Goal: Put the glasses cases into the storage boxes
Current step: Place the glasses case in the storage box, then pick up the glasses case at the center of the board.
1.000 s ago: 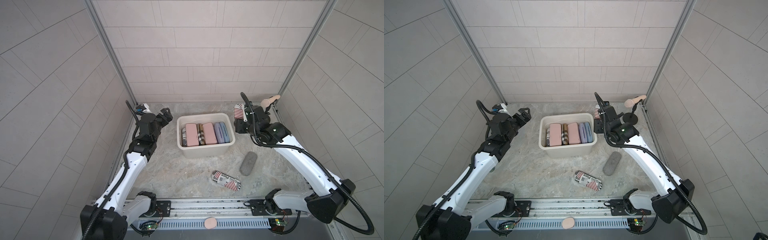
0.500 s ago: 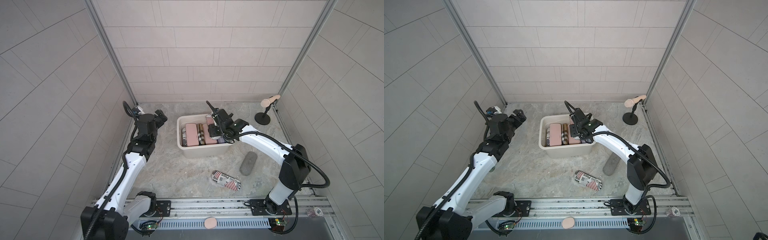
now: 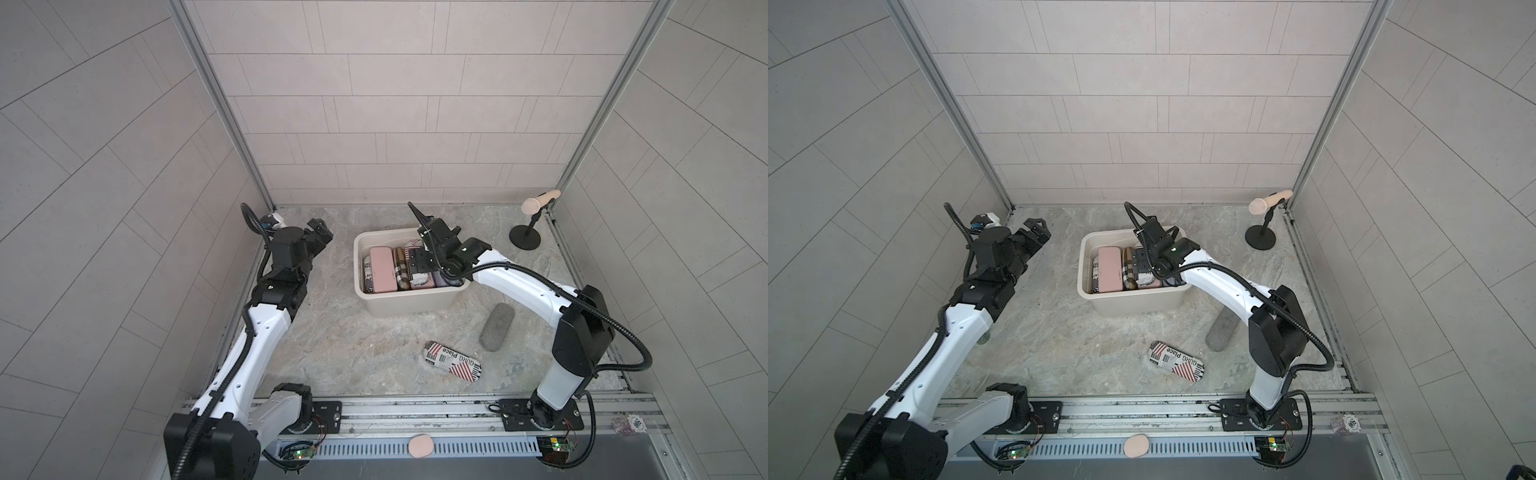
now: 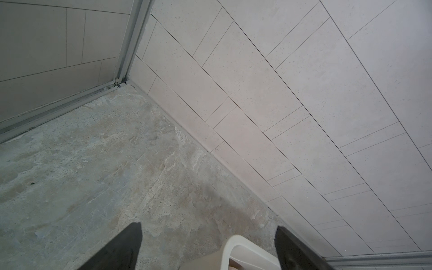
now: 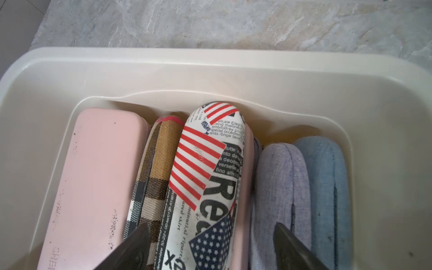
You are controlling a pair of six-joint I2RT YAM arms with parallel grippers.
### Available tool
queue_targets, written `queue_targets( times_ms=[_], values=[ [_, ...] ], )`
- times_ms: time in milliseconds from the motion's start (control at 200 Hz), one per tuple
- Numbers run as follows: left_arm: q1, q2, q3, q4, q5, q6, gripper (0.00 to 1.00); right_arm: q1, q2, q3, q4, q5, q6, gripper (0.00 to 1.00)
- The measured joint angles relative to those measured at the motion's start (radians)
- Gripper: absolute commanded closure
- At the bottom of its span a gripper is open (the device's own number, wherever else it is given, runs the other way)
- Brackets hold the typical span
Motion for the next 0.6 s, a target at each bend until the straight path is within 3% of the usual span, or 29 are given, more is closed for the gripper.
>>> queue_targets(
  times_ms=[380, 600],
  values=[
    [0.0, 0.037, 0.0, 0.089, 0.198, 0.012, 0.1, 0.0, -0.187, -0.014, -0.054, 0.079, -0.012, 0.14],
    [-0.048, 0.116, 0.001, 0.193, 0.383, 0.011, 0.12, -0.064, -0.372, -0.151, -0.079, 0.143, -0.015, 0.13]
  ],
)
